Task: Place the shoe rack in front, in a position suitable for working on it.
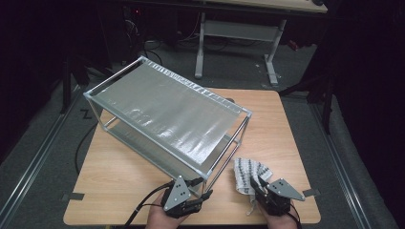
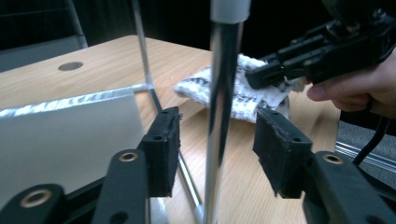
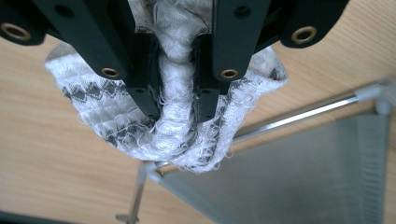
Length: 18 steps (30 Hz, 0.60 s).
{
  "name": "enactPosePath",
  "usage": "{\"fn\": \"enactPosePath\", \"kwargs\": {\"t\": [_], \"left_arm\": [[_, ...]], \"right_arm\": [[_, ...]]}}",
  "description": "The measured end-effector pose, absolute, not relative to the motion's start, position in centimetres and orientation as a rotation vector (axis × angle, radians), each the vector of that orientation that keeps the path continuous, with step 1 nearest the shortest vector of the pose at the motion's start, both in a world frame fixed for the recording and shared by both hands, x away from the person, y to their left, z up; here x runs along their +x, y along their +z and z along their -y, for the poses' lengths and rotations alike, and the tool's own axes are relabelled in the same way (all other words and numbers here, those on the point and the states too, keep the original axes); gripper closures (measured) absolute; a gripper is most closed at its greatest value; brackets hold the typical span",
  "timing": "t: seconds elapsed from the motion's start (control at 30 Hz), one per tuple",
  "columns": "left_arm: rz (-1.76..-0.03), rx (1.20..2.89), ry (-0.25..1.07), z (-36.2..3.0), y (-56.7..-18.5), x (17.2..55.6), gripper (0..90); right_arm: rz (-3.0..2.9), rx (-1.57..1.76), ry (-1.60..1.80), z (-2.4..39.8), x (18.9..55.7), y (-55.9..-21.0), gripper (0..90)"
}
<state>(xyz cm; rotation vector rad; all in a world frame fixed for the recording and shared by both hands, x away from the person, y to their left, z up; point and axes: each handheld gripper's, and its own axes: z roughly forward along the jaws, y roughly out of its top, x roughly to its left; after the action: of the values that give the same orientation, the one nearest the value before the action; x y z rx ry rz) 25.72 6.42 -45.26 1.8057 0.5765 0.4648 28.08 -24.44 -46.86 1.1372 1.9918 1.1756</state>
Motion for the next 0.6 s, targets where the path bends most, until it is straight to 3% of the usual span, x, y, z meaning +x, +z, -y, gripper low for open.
{"fn": "enactPosePath", "kwargs": {"t": [0.03, 0.13, 0.17, 0.2, 0.4, 0.6], "left_arm": [[-0.564, 1.803, 0.479, -6.2, -45.3, 25.7, 55.9], [-0.564, 1.786, 0.495, -6.0, -45.3, 25.9, 73.9], [-0.571, 1.78, 0.491, -6.0, -45.3, 25.9, 73.9], [-0.576, 1.778, 0.498, -6.0, -45.3, 25.9, 80.2], [-0.557, 1.784, 0.505, -6.5, -45.3, 25.0, 80.4], [-0.54, 1.801, 0.531, -7.4, -45.2, 24.2, 80.0]], "right_arm": [[-1.992, 1.137, 1.176, 24.4, 28.1, -46.9, 75.1], [-1.986, 1.084, 1.191, 23.0, 29.2, -46.0, 75.4], [-1.988, 1.049, 1.182, 22.4, 29.9, -45.8, 75.5], [-2.012, 1.02, 1.171, 20.9, 31.7, -45.7, 76.3], [-2.127, 1.045, 1.038, 16.8, 37.7, -47.6, 76.9], [-2.217, 1.058, 0.93, 15.4, 39.2, -49.6, 78.8]]}}
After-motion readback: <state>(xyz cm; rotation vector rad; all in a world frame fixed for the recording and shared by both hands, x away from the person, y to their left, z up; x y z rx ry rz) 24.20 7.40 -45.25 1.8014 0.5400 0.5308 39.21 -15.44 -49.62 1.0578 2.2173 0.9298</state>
